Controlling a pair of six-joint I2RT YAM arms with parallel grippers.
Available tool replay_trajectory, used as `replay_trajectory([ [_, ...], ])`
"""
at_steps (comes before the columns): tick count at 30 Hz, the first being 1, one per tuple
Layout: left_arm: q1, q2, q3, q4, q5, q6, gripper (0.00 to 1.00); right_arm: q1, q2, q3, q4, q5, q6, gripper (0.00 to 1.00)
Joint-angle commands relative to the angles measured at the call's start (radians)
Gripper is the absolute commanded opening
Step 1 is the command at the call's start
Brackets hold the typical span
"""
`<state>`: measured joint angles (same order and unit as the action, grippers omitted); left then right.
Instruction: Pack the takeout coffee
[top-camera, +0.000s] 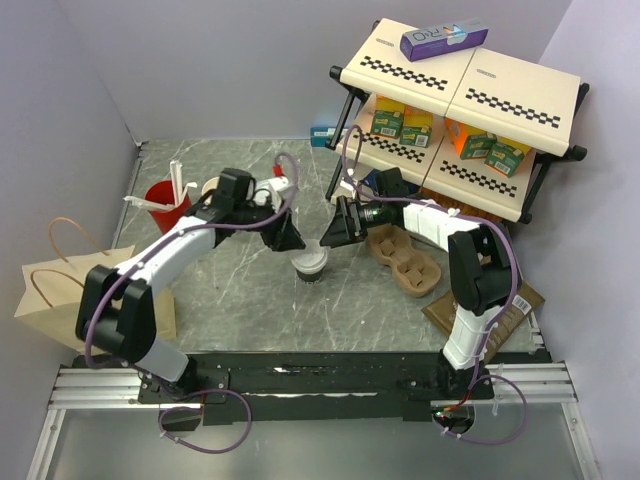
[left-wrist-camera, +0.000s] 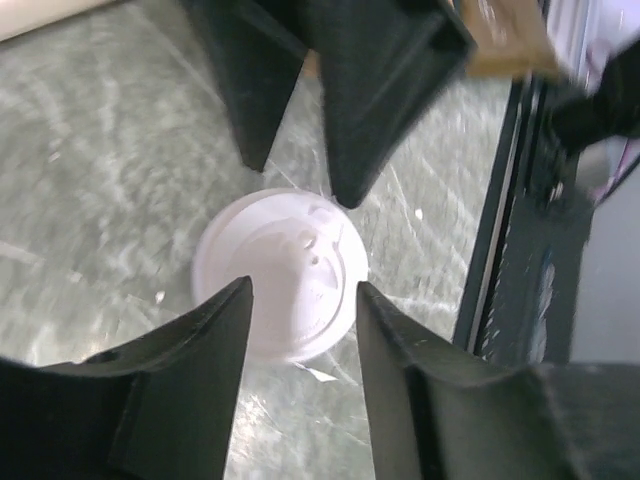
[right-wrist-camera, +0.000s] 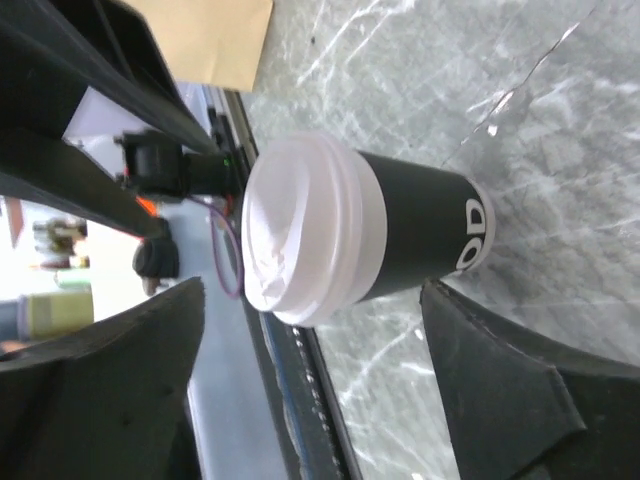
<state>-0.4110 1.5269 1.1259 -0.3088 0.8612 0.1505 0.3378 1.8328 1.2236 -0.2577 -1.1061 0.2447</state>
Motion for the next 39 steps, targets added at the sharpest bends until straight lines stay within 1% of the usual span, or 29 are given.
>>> replay_trajectory([
  [1, 0.055, -0.077, -0.08, 0.152, -0.025, -0.297, 0.54, 0.004, -0.038, 0.039, -0.067, -0.014, -0.074, 0.99],
  [3, 0.061, -0.085, -0.136, 0.203, -0.01, -0.404, 0.56, 0.009, -0.029, 0.037, -0.066, -0.017, -0.067, 0.99],
  [4, 0.061, -0.089, -0.155, 0.252, -0.007, -0.428, 0.56, 0.016, -0.026, 0.042, -0.064, -0.018, -0.067, 0.99],
  [6, 0.061, -0.091, -0.19, 0.28, 0.016, -0.471, 0.57, 0.024, -0.011, 0.048, -0.072, -0.018, -0.07, 0.99],
  [8, 0.061, -0.082, -0.198, 0.286, 0.016, -0.477, 0.57, 0.035, 0.002, 0.057, -0.072, -0.015, -0.071, 0.99],
  [13, 0.063, -0.044, -0.195, 0.301, 0.022, -0.497, 0.57, 0.036, 0.052, 0.056, -0.017, -0.026, -0.013, 0.99],
  [14, 0.063, -0.033, -0.192, 0.328, 0.022, -0.5, 0.56, 0.038, 0.063, 0.057, -0.011, -0.029, -0.004, 0.99],
  [17, 0.063, -0.002, -0.172, 0.323, 0.015, -0.487, 0.56, 0.038, 0.088, 0.063, 0.001, -0.032, -0.004, 0.98],
  [22, 0.069, 0.029, -0.176, 0.313, 0.033, -0.473, 0.54, 0.038, 0.111, 0.045, 0.024, -0.054, 0.005, 0.91],
  [26, 0.069, 0.036, -0.204, 0.339, 0.044, -0.486, 0.52, 0.038, 0.112, 0.03, 0.043, -0.063, 0.016, 0.89],
  [30, 0.069, 0.035, -0.193, 0.352, 0.058, -0.483, 0.51, 0.033, 0.109, 0.022, 0.066, -0.08, 0.039, 0.89],
  [35, 0.069, 0.026, -0.17, 0.341, 0.058, -0.482, 0.5, 0.032, 0.097, 0.03, 0.103, -0.101, 0.097, 0.95],
  [38, 0.069, 0.016, -0.17, 0.349, 0.059, -0.494, 0.5, 0.03, 0.088, 0.031, 0.109, -0.101, 0.104, 0.99],
  [39, 0.069, 0.013, -0.17, 0.35, 0.061, -0.496, 0.5, 0.03, 0.086, 0.031, 0.106, -0.101, 0.099, 0.99],
])
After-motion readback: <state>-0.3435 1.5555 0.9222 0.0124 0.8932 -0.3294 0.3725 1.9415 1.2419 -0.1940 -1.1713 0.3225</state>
